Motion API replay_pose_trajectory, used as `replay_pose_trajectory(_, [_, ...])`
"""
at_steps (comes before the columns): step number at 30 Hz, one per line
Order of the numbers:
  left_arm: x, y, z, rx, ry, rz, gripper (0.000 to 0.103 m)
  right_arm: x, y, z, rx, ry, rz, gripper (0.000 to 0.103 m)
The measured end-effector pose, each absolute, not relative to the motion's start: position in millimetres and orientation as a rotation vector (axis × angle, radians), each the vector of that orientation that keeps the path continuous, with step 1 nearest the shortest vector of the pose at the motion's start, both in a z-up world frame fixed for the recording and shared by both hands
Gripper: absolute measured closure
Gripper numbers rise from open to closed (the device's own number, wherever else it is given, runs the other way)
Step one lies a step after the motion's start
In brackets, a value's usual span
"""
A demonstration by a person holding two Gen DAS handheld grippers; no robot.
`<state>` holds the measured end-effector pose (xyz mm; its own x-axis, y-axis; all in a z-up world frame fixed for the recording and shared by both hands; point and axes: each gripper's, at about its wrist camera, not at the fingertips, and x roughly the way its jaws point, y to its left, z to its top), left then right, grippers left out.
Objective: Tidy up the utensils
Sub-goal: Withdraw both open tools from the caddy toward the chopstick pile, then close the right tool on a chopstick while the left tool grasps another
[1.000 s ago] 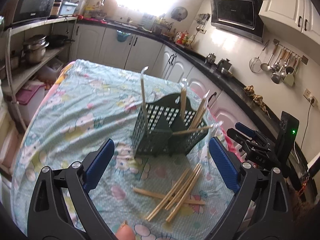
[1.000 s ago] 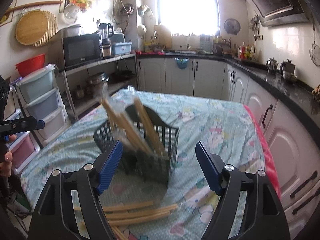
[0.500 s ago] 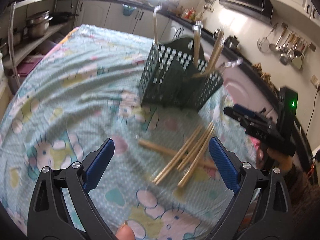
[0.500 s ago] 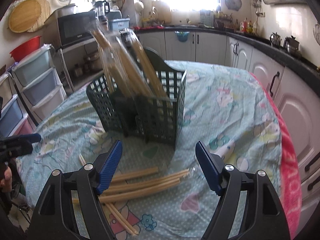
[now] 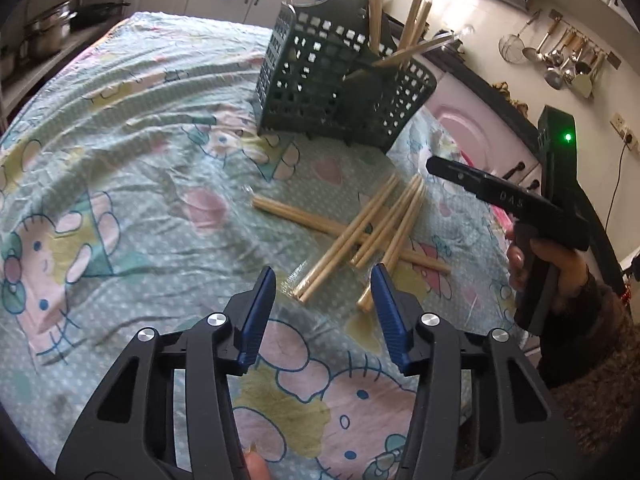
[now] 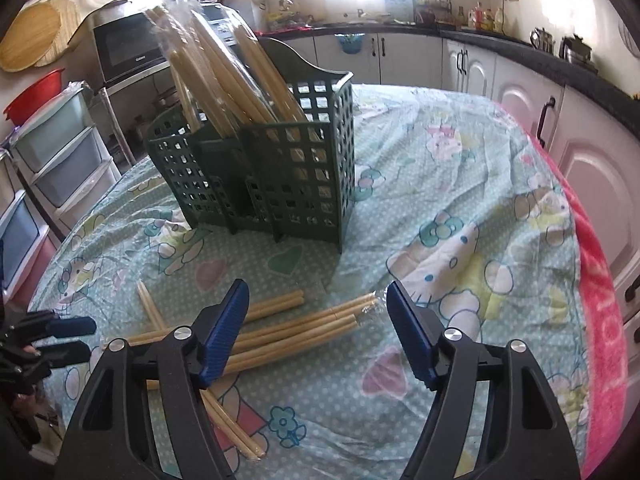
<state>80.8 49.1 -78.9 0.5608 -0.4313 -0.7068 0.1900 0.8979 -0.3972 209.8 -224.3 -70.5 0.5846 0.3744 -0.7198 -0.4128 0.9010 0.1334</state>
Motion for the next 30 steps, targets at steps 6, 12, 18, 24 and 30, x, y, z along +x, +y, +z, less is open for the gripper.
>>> replay_pose_trajectory(6, [86,50,-91,-0.317,0.937,-0.392,0.062,220,-231,-78,0.015,0.875,0.455,0.044])
replay_pose_trajectory(12, [87,56,-98,-0.331,0.948,-0.387,0.072,231,-237,-91,0.095,0.938,0.447,0.052])
replay_pose_trajectory(18, [87,59,-100,-0.333,0.949,-0.383,0.079,234,-246,-100,0.157,0.973,0.416,0.052])
replay_pose_trajectory(24, [87,63,-102,-0.335,0.95,-0.376,0.086,237,-249,-108,0.168,0.986,0.399,0.066])
replay_pose_trajectory(30, [85,67,-104,-0.346,0.951,-0.366,0.093,236,-252,-107,0.162,0.985,0.399,0.091])
